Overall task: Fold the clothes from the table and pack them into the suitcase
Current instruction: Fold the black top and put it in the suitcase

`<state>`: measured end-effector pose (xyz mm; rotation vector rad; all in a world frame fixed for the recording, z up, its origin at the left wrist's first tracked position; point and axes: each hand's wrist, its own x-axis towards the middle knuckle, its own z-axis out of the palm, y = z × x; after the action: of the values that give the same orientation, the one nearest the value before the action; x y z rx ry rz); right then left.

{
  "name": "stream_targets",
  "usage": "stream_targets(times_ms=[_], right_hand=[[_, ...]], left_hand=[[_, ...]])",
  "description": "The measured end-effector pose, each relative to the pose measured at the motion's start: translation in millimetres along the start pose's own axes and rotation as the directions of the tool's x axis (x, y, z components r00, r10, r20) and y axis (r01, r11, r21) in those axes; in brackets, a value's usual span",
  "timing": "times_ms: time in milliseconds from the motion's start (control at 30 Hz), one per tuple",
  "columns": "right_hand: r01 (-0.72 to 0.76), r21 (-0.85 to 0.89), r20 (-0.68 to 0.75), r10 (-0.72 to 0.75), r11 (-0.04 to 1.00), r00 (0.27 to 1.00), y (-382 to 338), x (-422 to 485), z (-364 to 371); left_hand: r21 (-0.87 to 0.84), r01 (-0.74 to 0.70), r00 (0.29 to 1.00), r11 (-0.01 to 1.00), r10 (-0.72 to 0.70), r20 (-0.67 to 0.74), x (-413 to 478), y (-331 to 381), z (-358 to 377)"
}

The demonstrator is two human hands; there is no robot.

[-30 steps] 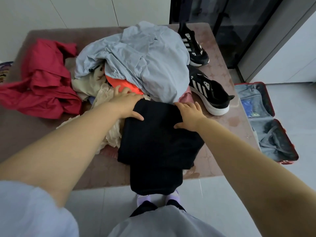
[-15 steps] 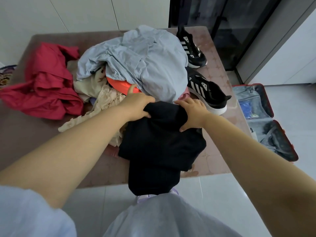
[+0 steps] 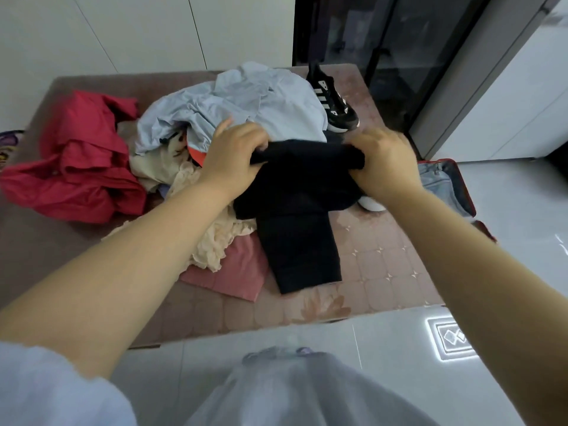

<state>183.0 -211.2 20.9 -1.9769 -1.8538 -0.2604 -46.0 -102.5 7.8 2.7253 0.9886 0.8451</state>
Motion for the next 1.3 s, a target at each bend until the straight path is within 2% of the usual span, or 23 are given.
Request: stream_targets(times_ms=[133,267,367,500,567,700,767,833,900,967,1067,1100,1167,1233,1300], right_hand=[[0.082,-0.025,0.092,-0.079,0.996,0.993,-11.1,-65.7,31.8],[0.196,-0.089,0.268,-0.166,0.977,0.949,-15.2,-137.3,69.4],[0.187,-0.111,0.397,-0.129,0.976,0.909,-16.2,-174.4,75.5],[0.161,-0.128,0.479,-0.081,0.979,0.874,-14.5,-195.3,78.3],[0.171,-0.112,0.486,-0.096,0.979,0.869,-15.9,-199.6,78.3],[0.092,-0.049,0.408,-0.064,0.995,0.911,-28.0,-189.2,75.8],[0.064,-0.04,0.432,-0.041,0.997,0.901,-37.5,-171.2,76.9],[0.045,-0.036,0.551,-0.017,0.998,0.834,-40.9,-154.2,81.1],[-0.029,-0.06,0.687,0.063,0.998,0.724,-36.9,-142.0,85.9],[-0.078,-0.108,0.741,0.132,0.991,0.658,-30.1,-133.1,91.3],[-0.057,-0.128,0.777,0.136,0.99,0.615,-22.9,-122.3,98.0],[-0.04,-0.129,0.776,0.126,0.991,0.618,-22.8,-120.3,98.1],[-0.032,-0.126,0.751,0.116,0.992,0.65,-24.7,-122.7,95.0],[-0.087,-0.116,0.712,0.144,0.989,0.687,-30.1,-135.6,90.3],[-0.224,-0.108,0.673,0.237,0.969,0.701,-37.7,-154.2,87.4]], left_hand=[[0.026,-0.142,0.973,0.989,0.135,0.188,-41.1,0.0,15.1],[0.076,-0.283,0.905,0.956,0.24,0.351,-94.0,16.5,33.2],[0.061,-0.416,0.846,0.907,0.361,0.391,-138.3,24.9,42.9],[0.027,-0.528,0.745,0.849,0.449,0.493,-180.4,29.3,54.1],[0.024,-0.514,0.726,0.857,0.42,0.544,-190.7,30.2,57.1],[-0.005,-0.371,0.856,0.929,0.344,0.387,-179.4,39.8,62.5],[0.1,-0.294,0.896,0.951,0.238,0.376,-157.1,46.7,66.4],[0.254,-0.195,0.859,0.947,0.04,0.51,-135.8,48.7,70.2],[0.358,-0.101,0.739,0.928,-0.171,0.651,-121.8,44.4,75.4],[0.4,-0.077,0.646,0.913,-0.26,0.718,-113.0,38.1,80.5],[0.423,-0.143,0.562,0.895,-0.278,0.779,-96.4,36.6,83.9],[0.438,-0.169,0.558,0.883,-0.28,0.781,-87.0,40.4,82.6],[0.45,-0.187,0.649,0.873,-0.234,0.724,-65.5,46.6,81.3],[0.416,-0.183,0.741,0.891,-0.153,0.654,-45.4,45.8,80.6],[0.343,-0.165,0.713,0.925,-0.129,0.689,-33.9,35.5,86.5]])
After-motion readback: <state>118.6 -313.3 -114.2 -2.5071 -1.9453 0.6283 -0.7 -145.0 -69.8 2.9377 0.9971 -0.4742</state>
